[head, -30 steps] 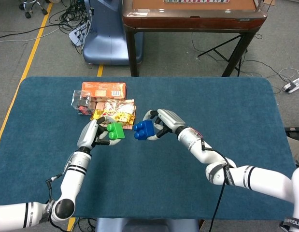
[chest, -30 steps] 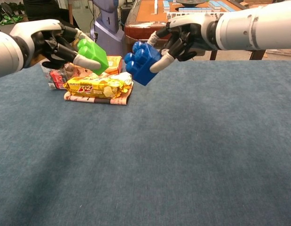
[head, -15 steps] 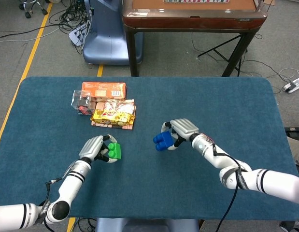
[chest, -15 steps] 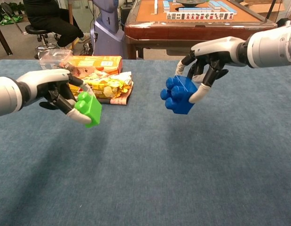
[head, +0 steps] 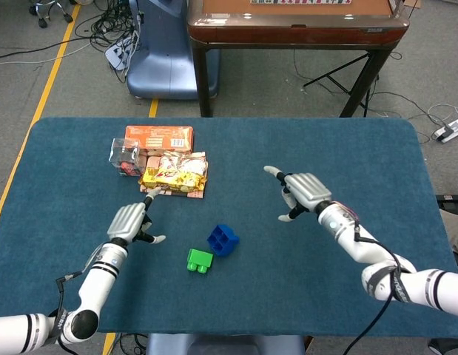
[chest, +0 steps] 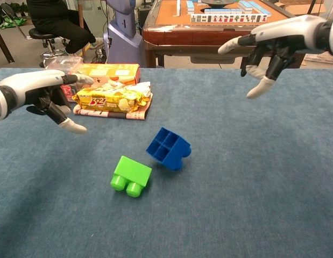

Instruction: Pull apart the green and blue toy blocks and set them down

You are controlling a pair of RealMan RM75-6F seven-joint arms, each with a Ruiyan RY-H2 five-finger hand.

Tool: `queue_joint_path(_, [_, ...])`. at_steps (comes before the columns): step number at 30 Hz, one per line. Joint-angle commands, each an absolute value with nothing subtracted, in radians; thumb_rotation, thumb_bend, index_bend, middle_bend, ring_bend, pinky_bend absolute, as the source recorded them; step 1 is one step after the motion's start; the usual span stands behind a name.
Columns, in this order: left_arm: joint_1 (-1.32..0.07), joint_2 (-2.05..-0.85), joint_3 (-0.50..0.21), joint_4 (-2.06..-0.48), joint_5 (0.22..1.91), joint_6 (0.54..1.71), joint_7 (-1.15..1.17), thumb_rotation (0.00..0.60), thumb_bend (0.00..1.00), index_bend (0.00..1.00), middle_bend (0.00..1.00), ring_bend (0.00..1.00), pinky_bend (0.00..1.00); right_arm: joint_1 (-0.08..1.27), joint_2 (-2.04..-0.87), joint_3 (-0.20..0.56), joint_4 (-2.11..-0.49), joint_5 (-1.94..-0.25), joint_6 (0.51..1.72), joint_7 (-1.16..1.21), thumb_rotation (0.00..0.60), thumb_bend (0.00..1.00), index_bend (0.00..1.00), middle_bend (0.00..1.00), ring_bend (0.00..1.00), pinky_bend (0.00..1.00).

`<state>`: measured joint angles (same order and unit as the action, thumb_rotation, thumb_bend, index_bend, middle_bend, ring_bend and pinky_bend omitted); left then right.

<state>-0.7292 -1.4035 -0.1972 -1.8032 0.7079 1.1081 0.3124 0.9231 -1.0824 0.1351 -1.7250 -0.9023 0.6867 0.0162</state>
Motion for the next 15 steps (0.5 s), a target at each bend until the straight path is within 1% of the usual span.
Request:
queue_joint_path(1, [-0.670, -1.372, -0.214, -1.807, 0.769, 1.171, 0.229, 0.600, 0.02, 0.06, 0.97, 0.85, 1.00, 0.861, -1.007, 0.136, -1.772, -0.944, 0.738, 0.043, 0.600, 0.00, 0.00, 0.68, 0.82, 0.96])
queue_joint_path(2, [-0.647, -1.362, -0.217, -1.802, 0.795, 1.197, 0.199, 0.600, 0.02, 0.10, 0.96, 0.84, 1.00, 0.840, -0.985, 0.134, -1.780, -0.958, 0.756, 0.050, 0.600, 0.00, 0.00, 0.66, 0.80, 0.94])
queue_joint_path(3, [-0.630, -1.353, -0.220, -1.798, 0.810, 1.214, 0.176, 0.600, 0.02, 0.13, 0.94, 0.83, 1.00, 0.825, -0.970, 0.132, -1.785, -0.968, 0.768, 0.056, 0.600, 0.00, 0.00, 0.62, 0.76, 0.90])
queue_joint_path(5, [-0.595, -1.324, -0.222, -1.787, 0.839, 1.240, 0.139, 0.600, 0.02, 0.16, 0.89, 0.77, 1.00, 0.787, -0.941, 0.126, -1.787, -1.000, 0.802, 0.070, 0.600, 0.00, 0.00, 0.52, 0.64, 0.77])
queue_joint_path(6, [-0.582, -1.310, -0.222, -1.781, 0.849, 1.252, 0.129, 0.600, 0.02, 0.17, 0.84, 0.74, 0.98, 0.770, -0.933, 0.123, -1.785, -1.017, 0.818, 0.076, 0.600, 0.00, 0.00, 0.47, 0.57, 0.69])
queue_joint_path(7, [-0.570, -1.297, -0.222, -1.773, 0.861, 1.264, 0.122, 0.600, 0.02, 0.17, 0.81, 0.71, 0.96, 0.752, -0.929, 0.118, -1.780, -1.034, 0.836, 0.079, 0.600, 0.00, 0.00, 0.44, 0.53, 0.63])
queue_joint_path(8, [-0.554, -1.281, -0.217, -1.757, 0.881, 1.282, 0.119, 0.600, 0.02, 0.17, 0.74, 0.65, 0.90, 0.729, -0.926, 0.108, -1.771, -1.057, 0.864, 0.073, 0.600, 0.00, 0.00, 0.38, 0.45, 0.50])
queue_joint_path(9, [-0.543, -1.271, -0.211, -1.740, 0.897, 1.299, 0.127, 0.600, 0.02, 0.18, 0.68, 0.58, 0.84, 0.712, -0.926, 0.098, -1.764, -1.073, 0.882, 0.064, 0.600, 0.00, 0.00, 0.34, 0.39, 0.41])
queue_joint_path(11, [-0.518, -1.255, -0.190, -1.697, 0.943, 1.345, 0.159, 0.600, 0.02, 0.18, 0.55, 0.46, 0.71, 0.674, -0.929, 0.079, -1.749, -1.106, 0.929, 0.042, 0.600, 0.00, 0.00, 0.26, 0.28, 0.30])
queue_joint_path(12, [-0.506, -1.251, -0.182, -1.675, 0.962, 1.368, 0.171, 0.600, 0.02, 0.19, 0.50, 0.41, 0.65, 0.658, -0.932, 0.072, -1.741, -1.120, 0.953, 0.032, 0.600, 0.00, 0.00, 0.22, 0.22, 0.26])
queue_joint_path(14, [-0.477, -1.243, -0.169, -1.633, 0.995, 1.411, 0.179, 0.600, 0.02, 0.20, 0.41, 0.34, 0.56, 0.617, -0.942, 0.060, -1.721, -1.151, 1.013, 0.013, 0.600, 0.00, 0.01, 0.18, 0.18, 0.24])
queue_joint_path(15, [-0.464, -1.238, -0.163, -1.614, 1.010, 1.422, 0.172, 0.600, 0.02, 0.20, 0.38, 0.32, 0.54, 0.599, -0.947, 0.055, -1.710, -1.166, 1.041, 0.006, 0.600, 0.00, 0.01, 0.16, 0.17, 0.24])
